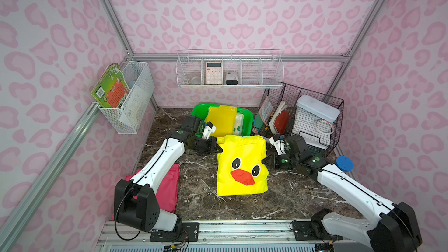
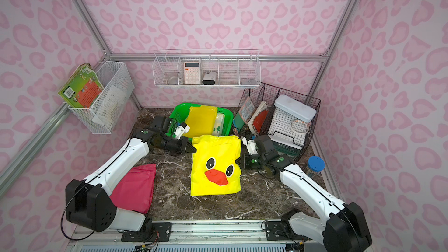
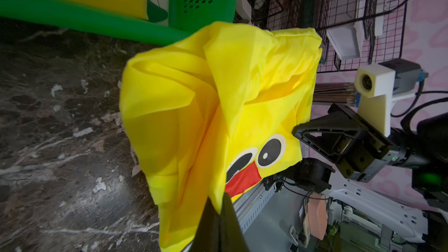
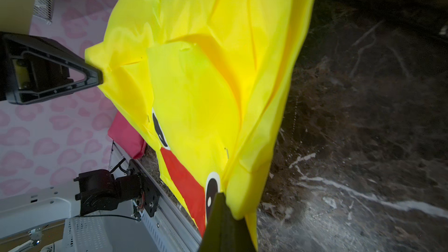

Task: Put the folded raincoat in the basket
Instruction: Place the raincoat in the basket.

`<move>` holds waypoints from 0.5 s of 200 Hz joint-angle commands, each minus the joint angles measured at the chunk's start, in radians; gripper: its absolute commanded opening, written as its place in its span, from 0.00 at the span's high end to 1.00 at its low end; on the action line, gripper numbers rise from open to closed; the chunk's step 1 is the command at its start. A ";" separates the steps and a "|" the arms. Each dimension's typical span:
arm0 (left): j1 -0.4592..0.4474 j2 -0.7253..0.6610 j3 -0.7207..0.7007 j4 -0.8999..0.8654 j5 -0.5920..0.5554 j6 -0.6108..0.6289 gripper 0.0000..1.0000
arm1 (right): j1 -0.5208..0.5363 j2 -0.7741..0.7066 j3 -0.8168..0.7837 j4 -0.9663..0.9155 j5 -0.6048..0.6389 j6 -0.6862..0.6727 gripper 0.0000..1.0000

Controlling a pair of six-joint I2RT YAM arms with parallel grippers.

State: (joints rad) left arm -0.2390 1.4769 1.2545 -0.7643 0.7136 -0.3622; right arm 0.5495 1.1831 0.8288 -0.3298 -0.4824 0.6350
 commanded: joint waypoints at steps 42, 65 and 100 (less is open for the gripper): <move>0.161 0.229 0.299 -0.026 0.043 0.043 1.00 | 0.018 0.235 0.182 0.239 -0.012 0.094 1.00; 0.197 0.348 0.444 -0.047 0.028 0.044 1.00 | 0.018 0.371 0.275 0.316 -0.025 0.137 1.00; 0.227 0.529 0.671 -0.061 0.009 0.020 1.00 | 0.015 0.587 0.450 0.374 -0.041 0.190 1.00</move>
State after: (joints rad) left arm -0.0238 1.9247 1.8072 -0.8059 0.7265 -0.3382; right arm 0.5655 1.6680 1.1824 -0.0471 -0.5026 0.7715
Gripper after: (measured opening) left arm 0.064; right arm 0.048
